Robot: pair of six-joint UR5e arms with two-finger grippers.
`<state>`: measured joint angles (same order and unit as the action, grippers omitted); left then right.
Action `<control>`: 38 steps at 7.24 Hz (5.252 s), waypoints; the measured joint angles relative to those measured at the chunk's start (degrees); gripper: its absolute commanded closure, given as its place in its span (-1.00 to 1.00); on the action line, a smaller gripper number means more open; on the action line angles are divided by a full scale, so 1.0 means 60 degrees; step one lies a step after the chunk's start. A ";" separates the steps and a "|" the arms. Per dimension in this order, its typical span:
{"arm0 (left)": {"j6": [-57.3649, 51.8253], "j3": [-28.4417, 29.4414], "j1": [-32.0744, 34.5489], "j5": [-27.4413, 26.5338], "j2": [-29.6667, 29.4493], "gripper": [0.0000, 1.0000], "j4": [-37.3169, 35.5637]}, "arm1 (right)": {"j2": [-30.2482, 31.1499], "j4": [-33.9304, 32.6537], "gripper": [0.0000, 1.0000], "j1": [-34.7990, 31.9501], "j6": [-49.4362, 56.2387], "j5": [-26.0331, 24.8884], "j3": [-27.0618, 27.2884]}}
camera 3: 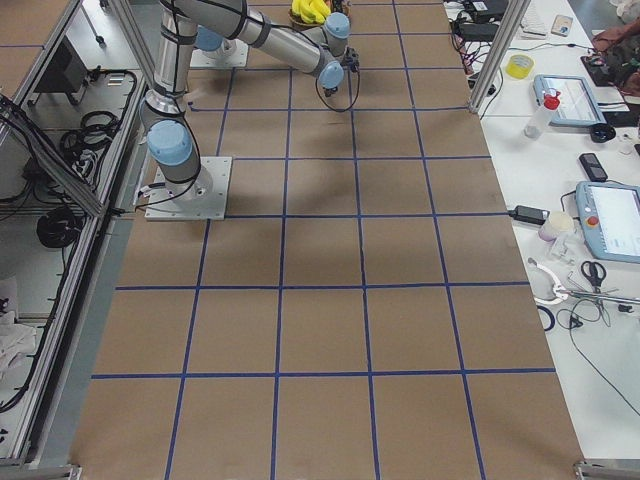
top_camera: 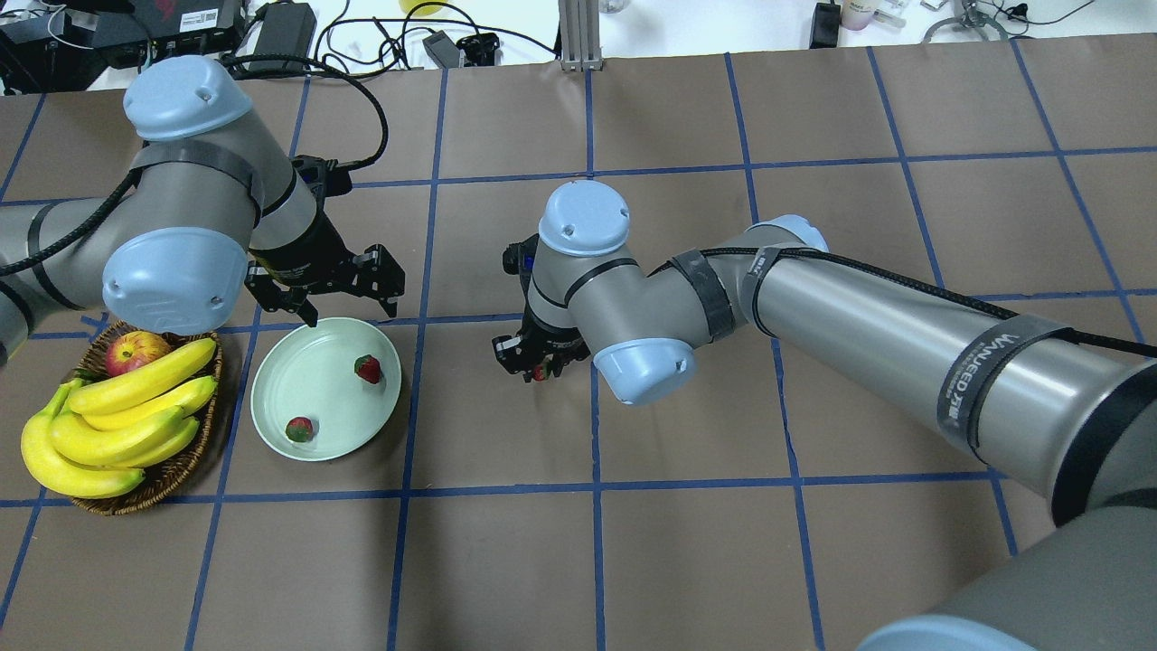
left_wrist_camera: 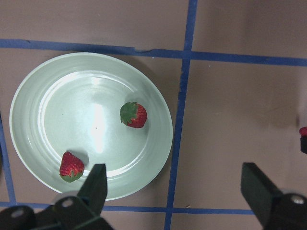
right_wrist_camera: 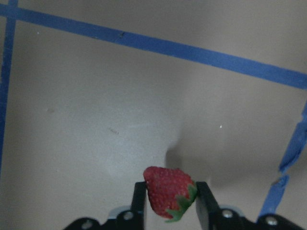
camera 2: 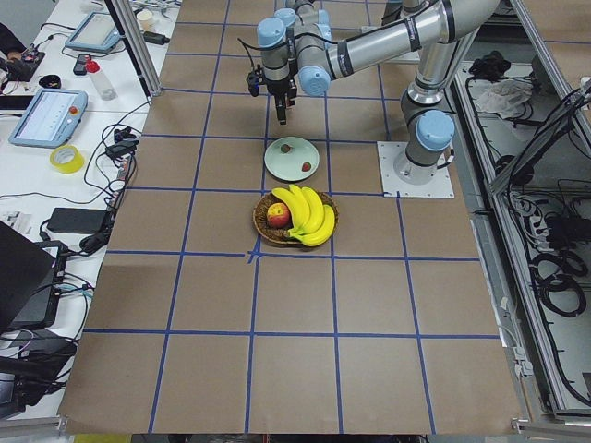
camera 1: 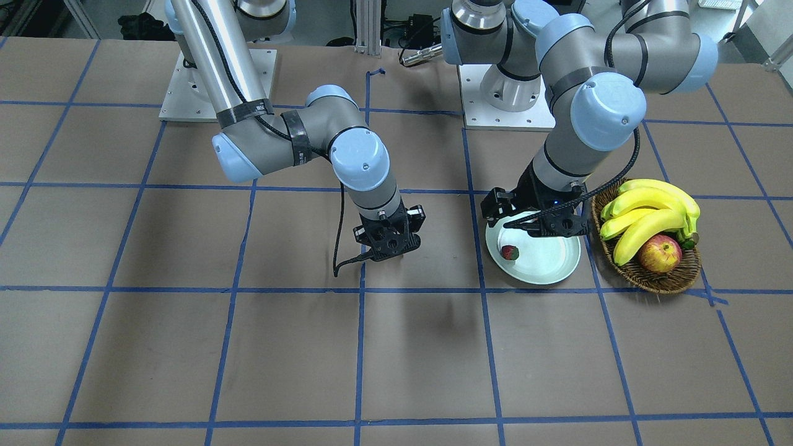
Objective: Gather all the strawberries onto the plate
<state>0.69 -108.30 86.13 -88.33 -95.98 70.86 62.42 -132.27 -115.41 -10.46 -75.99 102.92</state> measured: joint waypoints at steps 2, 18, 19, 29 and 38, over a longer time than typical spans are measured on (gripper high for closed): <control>0.0094 -0.0022 0.0055 0.0014 -0.0015 -1.00 0.0000 | 0.0077 0.0016 -1.00 0.0008 0.0010 -0.0072 -0.0013; 0.5335 -0.0669 0.3709 -0.0190 -0.2794 1.00 -0.3886 | 0.4841 0.6573 -1.00 0.4117 0.2804 -0.1999 -0.1555; 0.5187 -0.0574 0.3690 -0.0209 -0.2713 1.00 -0.3873 | 0.4838 0.6694 -1.00 0.4149 0.2800 -0.1998 -0.1618; -0.1782 -0.1787 -0.1323 -0.0840 -0.0409 -0.66 -0.0575 | 0.4917 0.6780 -1.00 0.4279 0.2802 -0.2198 -0.1684; -0.1504 0.3126 -0.0260 -0.0137 0.0625 -1.00 0.2587 | 0.4876 0.6692 -1.00 0.4275 0.2811 -0.2184 -0.1680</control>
<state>-8.33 -89.55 84.57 -89.15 -92.24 86.38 91.68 -92.12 -89.76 6.40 -89.09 92.83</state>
